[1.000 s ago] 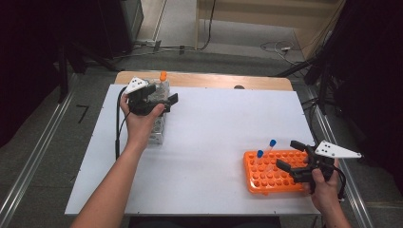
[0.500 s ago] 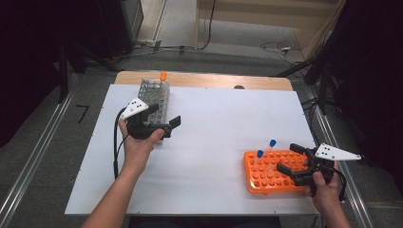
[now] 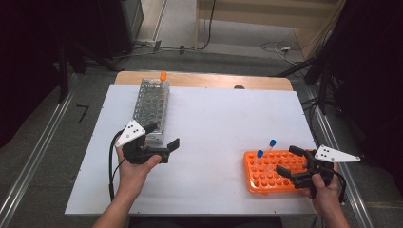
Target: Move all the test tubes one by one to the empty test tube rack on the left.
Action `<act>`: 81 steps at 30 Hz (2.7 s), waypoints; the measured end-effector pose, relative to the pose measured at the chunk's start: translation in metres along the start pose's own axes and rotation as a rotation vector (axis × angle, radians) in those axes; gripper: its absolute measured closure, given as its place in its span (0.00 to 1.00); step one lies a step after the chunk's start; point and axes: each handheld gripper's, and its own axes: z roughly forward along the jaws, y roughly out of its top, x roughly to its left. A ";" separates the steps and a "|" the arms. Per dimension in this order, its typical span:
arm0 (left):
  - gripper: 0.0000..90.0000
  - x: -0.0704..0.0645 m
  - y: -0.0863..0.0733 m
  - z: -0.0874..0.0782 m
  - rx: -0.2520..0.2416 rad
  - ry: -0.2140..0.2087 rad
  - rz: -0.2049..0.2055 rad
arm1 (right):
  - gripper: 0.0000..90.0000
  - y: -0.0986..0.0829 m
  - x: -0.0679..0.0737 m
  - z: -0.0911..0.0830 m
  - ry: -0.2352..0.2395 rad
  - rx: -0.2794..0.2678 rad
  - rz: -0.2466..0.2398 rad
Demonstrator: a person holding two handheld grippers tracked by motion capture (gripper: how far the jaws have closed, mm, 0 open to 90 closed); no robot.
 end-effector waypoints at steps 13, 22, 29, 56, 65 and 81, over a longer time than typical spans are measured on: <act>0.00 -0.017 -0.019 -0.014 0.018 -0.016 -0.014 | 0.05 -0.016 0.002 -0.011 0.018 0.023 0.028; 0.00 -0.020 -0.022 -0.009 0.038 -0.028 -0.013 | 0.33 -0.033 0.003 -0.011 0.035 0.072 0.039; 0.00 -0.020 -0.025 -0.005 0.048 -0.034 -0.019 | 0.59 -0.037 0.005 -0.004 0.035 0.115 0.018; 0.00 -0.025 -0.026 0.002 0.053 -0.053 -0.012 | 0.82 -0.028 0.007 -0.001 -0.031 0.119 0.002; 0.00 -0.026 -0.025 0.003 0.051 -0.056 -0.008 | 0.82 -0.015 0.007 -0.011 -0.016 0.072 0.026; 0.01 -0.032 -0.022 0.007 0.053 -0.066 0.007 | 0.82 0.010 0.009 -0.018 -0.035 -0.016 0.039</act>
